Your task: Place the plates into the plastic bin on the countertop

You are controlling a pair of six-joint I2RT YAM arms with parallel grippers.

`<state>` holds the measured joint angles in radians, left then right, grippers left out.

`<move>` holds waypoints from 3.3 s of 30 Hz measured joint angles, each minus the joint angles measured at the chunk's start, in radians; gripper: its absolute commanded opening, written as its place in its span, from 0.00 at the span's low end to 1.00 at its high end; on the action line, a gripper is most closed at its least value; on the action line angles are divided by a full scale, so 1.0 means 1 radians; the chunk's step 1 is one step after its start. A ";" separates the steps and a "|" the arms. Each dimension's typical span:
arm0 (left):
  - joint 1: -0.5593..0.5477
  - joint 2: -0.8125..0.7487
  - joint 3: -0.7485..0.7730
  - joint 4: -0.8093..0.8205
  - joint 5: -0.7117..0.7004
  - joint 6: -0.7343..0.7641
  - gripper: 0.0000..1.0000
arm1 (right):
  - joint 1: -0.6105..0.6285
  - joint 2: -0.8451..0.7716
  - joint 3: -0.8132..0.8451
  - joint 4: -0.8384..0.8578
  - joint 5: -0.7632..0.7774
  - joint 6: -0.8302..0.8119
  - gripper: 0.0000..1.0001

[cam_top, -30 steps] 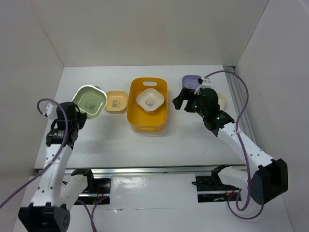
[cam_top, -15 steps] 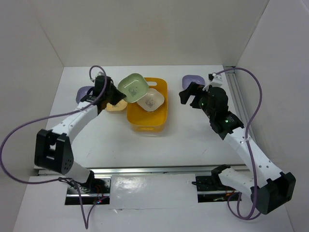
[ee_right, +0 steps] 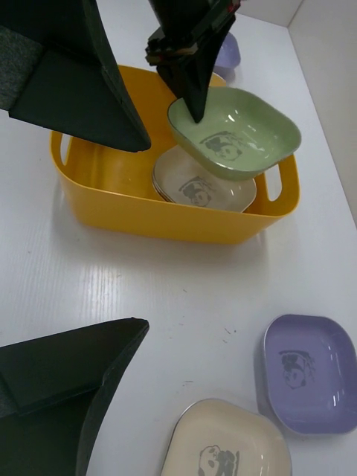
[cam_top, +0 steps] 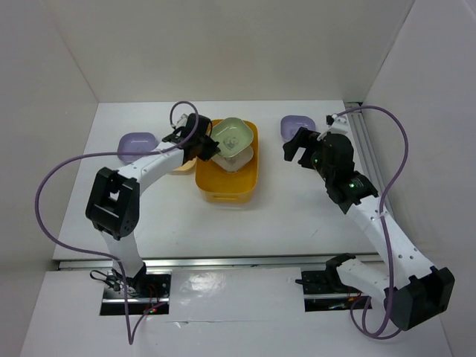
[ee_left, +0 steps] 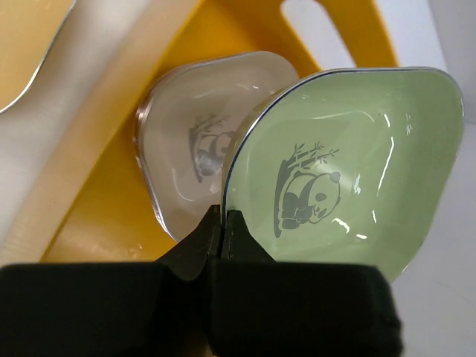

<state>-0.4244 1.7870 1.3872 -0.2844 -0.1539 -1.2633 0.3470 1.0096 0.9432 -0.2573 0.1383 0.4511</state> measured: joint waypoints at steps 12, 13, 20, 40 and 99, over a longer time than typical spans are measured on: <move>-0.006 0.100 0.016 -0.050 -0.023 -0.072 0.86 | -0.028 0.003 -0.004 0.003 -0.009 0.009 1.00; -0.009 0.100 0.020 -0.048 -0.023 -0.073 0.86 | -0.034 0.004 -0.010 0.009 -0.005 0.017 1.00; -0.022 -0.001 -0.039 -0.023 -0.006 -0.063 0.92 | -0.097 0.142 -0.103 0.087 -0.027 0.056 1.00; -0.075 -0.614 -0.254 -0.159 -0.217 0.167 1.00 | -0.245 0.771 0.134 0.213 0.053 -0.108 0.86; 0.057 -0.903 -0.576 -0.369 -0.289 0.211 1.00 | 0.445 1.090 0.900 0.003 0.309 0.240 0.56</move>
<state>-0.3676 0.8845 0.8112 -0.6533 -0.4427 -1.0523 0.7918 2.0995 1.8435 -0.2543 0.4469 0.6907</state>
